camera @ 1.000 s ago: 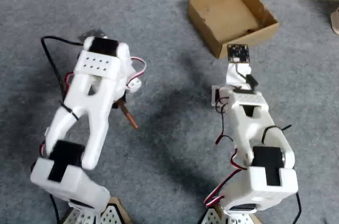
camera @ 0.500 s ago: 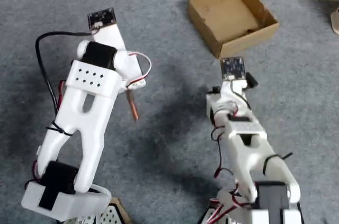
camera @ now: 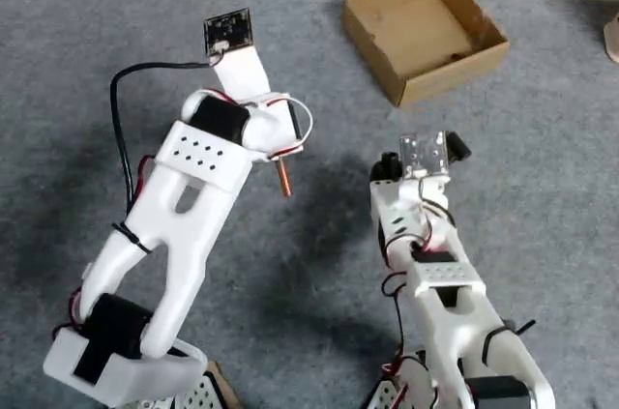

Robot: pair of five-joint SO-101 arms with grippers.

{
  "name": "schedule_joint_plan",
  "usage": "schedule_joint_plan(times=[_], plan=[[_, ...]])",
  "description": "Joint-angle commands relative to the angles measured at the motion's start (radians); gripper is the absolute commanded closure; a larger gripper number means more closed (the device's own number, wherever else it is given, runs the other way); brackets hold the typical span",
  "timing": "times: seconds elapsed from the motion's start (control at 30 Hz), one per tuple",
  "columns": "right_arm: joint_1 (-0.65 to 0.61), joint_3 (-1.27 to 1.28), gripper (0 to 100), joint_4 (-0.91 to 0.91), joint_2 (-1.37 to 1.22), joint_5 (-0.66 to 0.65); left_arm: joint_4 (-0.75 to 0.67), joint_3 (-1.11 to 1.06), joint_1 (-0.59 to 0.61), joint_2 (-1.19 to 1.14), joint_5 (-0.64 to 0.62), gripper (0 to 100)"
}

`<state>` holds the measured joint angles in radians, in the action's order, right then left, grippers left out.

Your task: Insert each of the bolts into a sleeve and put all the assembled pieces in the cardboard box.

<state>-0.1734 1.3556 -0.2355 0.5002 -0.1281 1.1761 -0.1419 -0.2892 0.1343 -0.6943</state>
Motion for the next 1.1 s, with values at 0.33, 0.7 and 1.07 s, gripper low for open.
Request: schedule_joint_plan(times=[0.33, 0.7, 1.07], plan=[[-0.031, 0.15, 99.3, -0.403, 0.044, -0.014, -0.247, -0.013, -0.027, 0.062, 0.241, 99], [-0.076, 0.163, 99.3, -0.423, 0.051, -0.014, -0.479, -0.151, -0.035, 0.12, 0.18, 99], [-0.145, 0.242, 99.3, -0.555, 0.053, -0.014, -0.945, -0.657, -0.077, 0.538, 0.222, 99]])
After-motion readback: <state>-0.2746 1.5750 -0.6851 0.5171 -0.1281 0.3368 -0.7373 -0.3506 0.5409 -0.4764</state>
